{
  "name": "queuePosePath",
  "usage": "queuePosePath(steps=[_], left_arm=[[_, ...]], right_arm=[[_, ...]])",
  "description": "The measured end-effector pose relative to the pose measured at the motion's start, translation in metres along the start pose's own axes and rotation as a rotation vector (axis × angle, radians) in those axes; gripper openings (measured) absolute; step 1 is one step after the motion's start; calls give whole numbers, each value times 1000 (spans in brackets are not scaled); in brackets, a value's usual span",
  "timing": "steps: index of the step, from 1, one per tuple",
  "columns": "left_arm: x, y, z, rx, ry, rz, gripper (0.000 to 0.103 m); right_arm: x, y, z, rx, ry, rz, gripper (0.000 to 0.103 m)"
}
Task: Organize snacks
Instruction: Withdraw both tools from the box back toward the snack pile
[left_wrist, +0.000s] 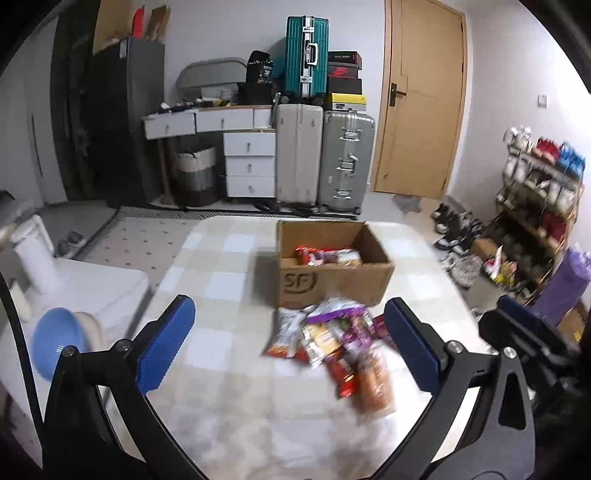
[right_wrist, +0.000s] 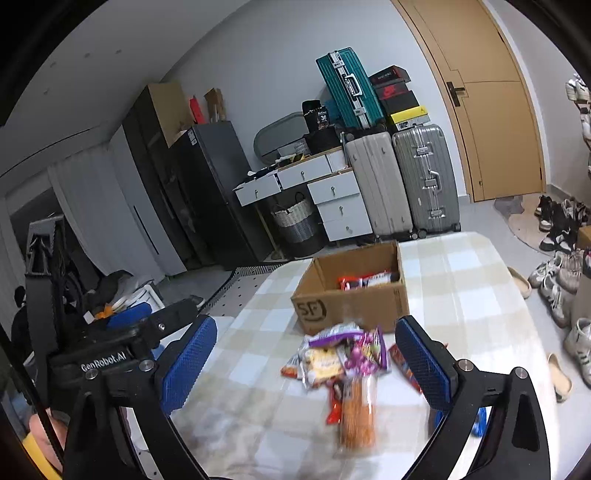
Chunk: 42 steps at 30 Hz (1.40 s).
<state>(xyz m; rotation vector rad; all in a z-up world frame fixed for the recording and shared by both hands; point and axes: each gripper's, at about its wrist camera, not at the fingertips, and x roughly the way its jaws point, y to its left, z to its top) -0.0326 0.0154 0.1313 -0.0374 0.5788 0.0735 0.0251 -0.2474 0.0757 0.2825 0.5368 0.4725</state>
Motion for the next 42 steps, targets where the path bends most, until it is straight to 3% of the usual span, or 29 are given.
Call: queuePosePath(steps=[3,8,13,19,26,30,42], left_arm=[[-15,-3,-21,29,-17,34,102],[-19,8,-48,-33,-7,7,102],[7,17,-69,-70,17,8,102],[49,9,-98,-44,66,3,102],[73,4,-107,-49,106,-36,102],[76,1,-106,-36,99,-19,102],[70,7,-112,-41,70,7,102]], right_arm=[[-5,0,-15,-9,-1,-1,101],[-1,-2,-39,-18,2,6,102],[11,-5,-60,-71,-1,13,102],[32,-14,-77,-85,41,7,102],[41,-18,-84,-112,68,-51,102],[40,-13,-87,-147,61,-68,102],[34,-8,-93,-146,63,-52,102]])
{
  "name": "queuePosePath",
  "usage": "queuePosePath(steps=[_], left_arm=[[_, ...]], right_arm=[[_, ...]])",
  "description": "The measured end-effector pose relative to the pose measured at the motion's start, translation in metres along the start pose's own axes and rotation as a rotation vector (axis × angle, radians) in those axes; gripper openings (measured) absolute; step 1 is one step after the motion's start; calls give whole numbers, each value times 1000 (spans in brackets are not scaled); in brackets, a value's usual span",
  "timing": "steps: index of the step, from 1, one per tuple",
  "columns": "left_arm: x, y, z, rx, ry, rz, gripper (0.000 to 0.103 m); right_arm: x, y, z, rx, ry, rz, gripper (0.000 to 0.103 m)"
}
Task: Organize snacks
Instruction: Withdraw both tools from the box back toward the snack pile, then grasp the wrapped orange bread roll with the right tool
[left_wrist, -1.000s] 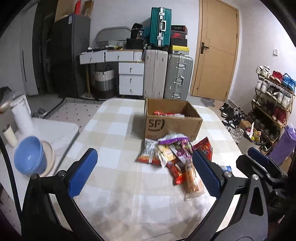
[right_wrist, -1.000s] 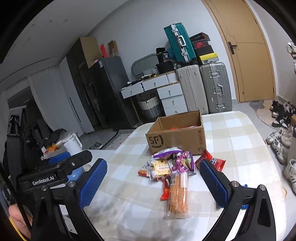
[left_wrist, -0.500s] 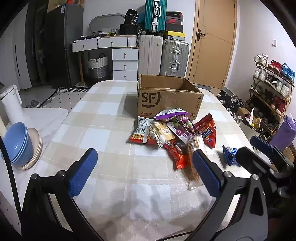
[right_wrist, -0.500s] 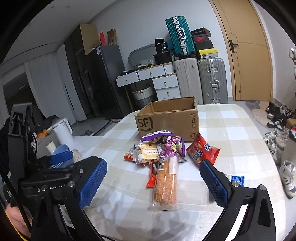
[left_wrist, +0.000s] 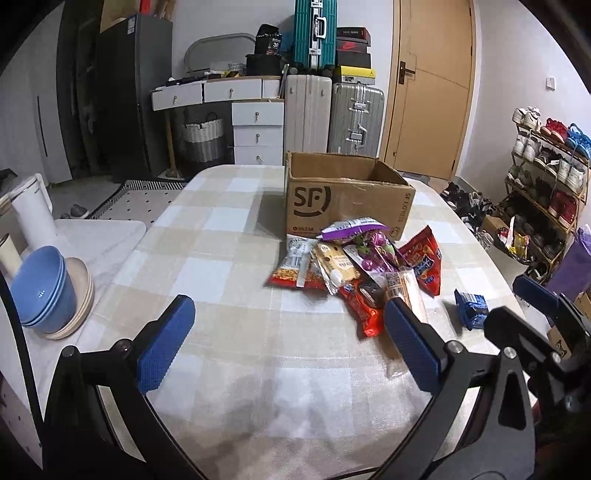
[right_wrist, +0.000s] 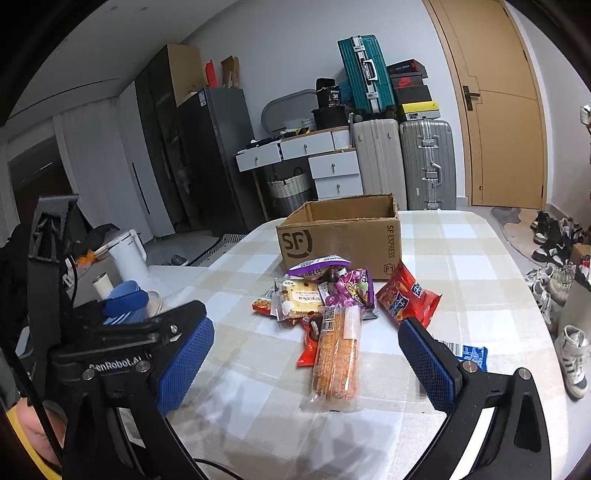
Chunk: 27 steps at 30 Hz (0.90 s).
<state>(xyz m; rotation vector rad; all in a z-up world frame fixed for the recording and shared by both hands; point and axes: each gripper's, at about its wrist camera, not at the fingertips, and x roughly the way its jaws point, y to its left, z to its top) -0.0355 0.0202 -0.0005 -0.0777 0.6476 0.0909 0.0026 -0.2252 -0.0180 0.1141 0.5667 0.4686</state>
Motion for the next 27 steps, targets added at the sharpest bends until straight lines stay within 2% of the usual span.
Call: queuePosePath(steps=[10,18,23,27], left_arm=[[5,4,-1,-20,22,-8,102],[12,9,-1,-20,47,2,102],[20,19,-1,-49,83,9,102],[25,27,-2,-71,105,12,102]], right_arm=[[2,2,-2,3,9,5,102],[17,-9,-3,41,53,-39,102],[37,-18,-3,72,124,-39,102],[67,-21,-7,43,212,-78,102]])
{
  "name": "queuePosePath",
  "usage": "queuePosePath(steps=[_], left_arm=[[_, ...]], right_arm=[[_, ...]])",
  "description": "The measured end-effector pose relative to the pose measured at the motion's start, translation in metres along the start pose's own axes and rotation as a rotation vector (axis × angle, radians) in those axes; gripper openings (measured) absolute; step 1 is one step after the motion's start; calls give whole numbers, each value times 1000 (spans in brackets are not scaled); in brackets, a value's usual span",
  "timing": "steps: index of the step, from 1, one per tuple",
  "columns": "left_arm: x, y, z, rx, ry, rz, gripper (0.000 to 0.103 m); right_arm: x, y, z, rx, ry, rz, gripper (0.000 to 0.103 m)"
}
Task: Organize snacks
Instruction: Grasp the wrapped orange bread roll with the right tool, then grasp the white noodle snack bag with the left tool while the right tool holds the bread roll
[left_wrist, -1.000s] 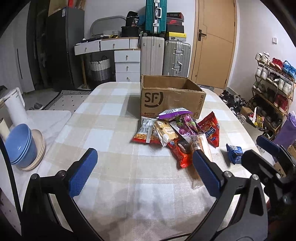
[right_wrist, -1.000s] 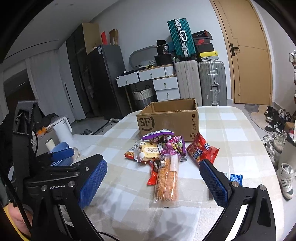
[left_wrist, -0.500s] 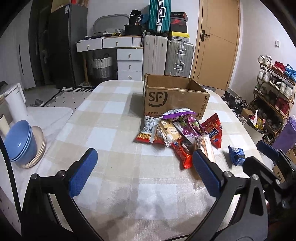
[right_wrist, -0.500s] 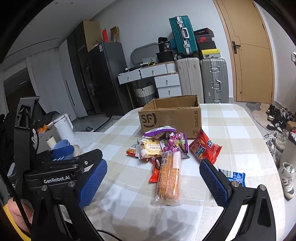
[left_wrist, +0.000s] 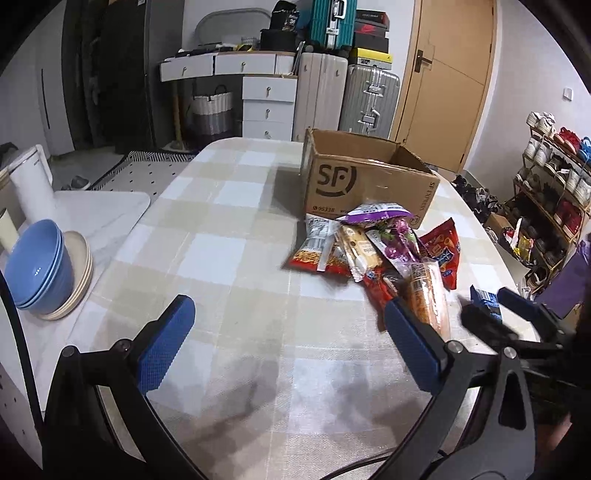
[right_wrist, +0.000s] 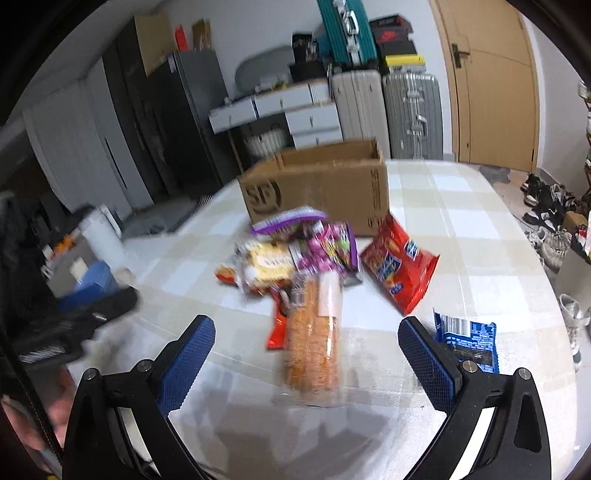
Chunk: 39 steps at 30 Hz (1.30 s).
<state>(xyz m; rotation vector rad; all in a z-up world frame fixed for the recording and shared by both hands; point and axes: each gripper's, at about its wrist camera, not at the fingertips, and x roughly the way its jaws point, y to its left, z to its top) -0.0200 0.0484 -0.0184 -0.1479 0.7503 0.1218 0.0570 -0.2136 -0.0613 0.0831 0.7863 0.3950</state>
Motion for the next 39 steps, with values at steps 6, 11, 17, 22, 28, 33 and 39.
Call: queuePosePath(steps=[6,11,17,22,28,33,39], left_arm=[[11,4,-1,-9,42,13,102],[14,4,-3,6,49,19,102],[24,4,-5,-14,87,1,102],[36,-2,1,-17,116,-40,102],[62,-16,18,-37,157,-114,102],[88,-27,38,-7,168,-100,102],[135,1,68,-76,191,-32,102]], right_arm=[[57,-5,3,-11,139,-50,75],[84,-14,-1,18,242,-4,42],[78,-22,-4,46,247,54,38],[48,-27,2,74,180,90,38],[18,-37,11,113,119,133,38],[1,-50,12,142,94,164,38],[-15,-61,14,173,66,208,38]])
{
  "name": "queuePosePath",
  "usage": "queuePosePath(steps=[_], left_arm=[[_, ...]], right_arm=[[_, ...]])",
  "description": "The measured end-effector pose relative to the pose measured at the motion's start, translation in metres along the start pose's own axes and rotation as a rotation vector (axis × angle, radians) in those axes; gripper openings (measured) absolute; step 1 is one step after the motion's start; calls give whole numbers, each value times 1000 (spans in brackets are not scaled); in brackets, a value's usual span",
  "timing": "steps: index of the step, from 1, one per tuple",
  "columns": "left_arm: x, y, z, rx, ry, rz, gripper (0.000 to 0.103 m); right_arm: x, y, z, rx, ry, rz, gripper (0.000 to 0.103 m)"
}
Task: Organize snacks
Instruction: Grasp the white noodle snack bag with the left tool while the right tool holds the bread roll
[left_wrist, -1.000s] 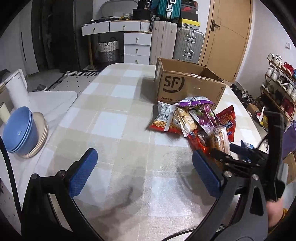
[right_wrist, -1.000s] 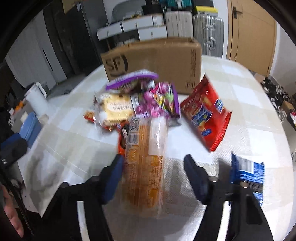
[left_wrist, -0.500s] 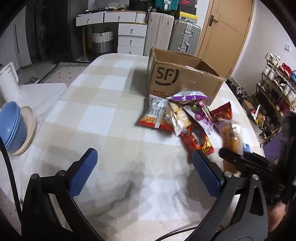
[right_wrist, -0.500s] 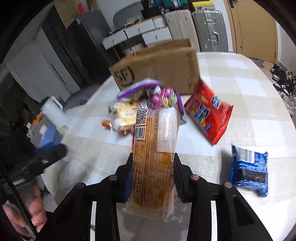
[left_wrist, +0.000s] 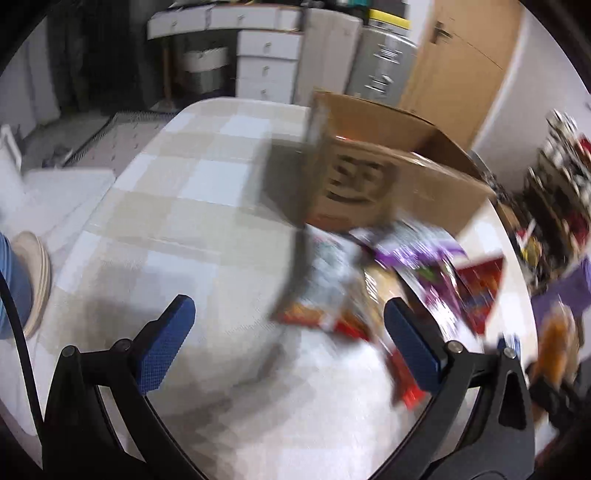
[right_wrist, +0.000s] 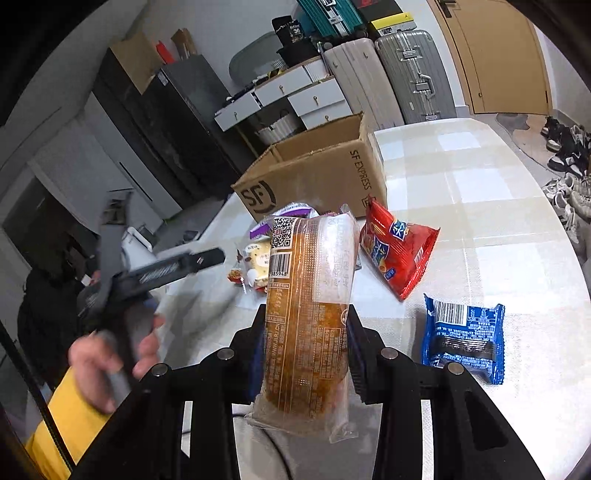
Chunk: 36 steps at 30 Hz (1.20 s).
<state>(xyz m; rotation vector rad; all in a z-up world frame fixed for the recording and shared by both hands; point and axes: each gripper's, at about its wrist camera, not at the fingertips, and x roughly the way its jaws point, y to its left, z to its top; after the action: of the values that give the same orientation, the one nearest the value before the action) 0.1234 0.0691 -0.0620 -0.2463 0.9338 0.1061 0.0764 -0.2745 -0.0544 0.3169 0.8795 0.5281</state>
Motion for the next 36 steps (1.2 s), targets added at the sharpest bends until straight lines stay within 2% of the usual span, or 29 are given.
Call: queuePosePath(steps=[3,10,12,17,19,21,22,24,25,27,30,36], left_arm=[[21,16,20,-57,40,-38,102],[64,14,29,-43,118,-58,101],[67,12,32,-54,127,-89,100],[80,-1,25,-5,178,-105,100],[83,1,23,-20,188,-132,100],[82,1,23,-24,188,-128,98],[81,0,23,-22,188,-135,96],[78,-3,21,-10,184,-155,78],[75,-5,20,-6,182,-170,74],[74,-8,19,5,189,-208,53],[71,-11,17,13,194,-246,43],[67,-7,13,-1,204,-291,34]], right_arm=[[0,-2,2,6,3,15,38],[6,5,2,-3,23,48,38],[7,6,0,-6,28,47,38],[13,7,-2,6,47,53,38],[14,8,-3,6,49,52,38],[14,9,-5,6,51,49,38],[14,9,-5,8,52,48,38],[15,8,-5,13,53,47,38],[15,8,-5,15,53,46,38],[17,6,-5,20,54,44,38],[19,3,-4,26,56,42,38],[18,0,-3,39,50,42,38]])
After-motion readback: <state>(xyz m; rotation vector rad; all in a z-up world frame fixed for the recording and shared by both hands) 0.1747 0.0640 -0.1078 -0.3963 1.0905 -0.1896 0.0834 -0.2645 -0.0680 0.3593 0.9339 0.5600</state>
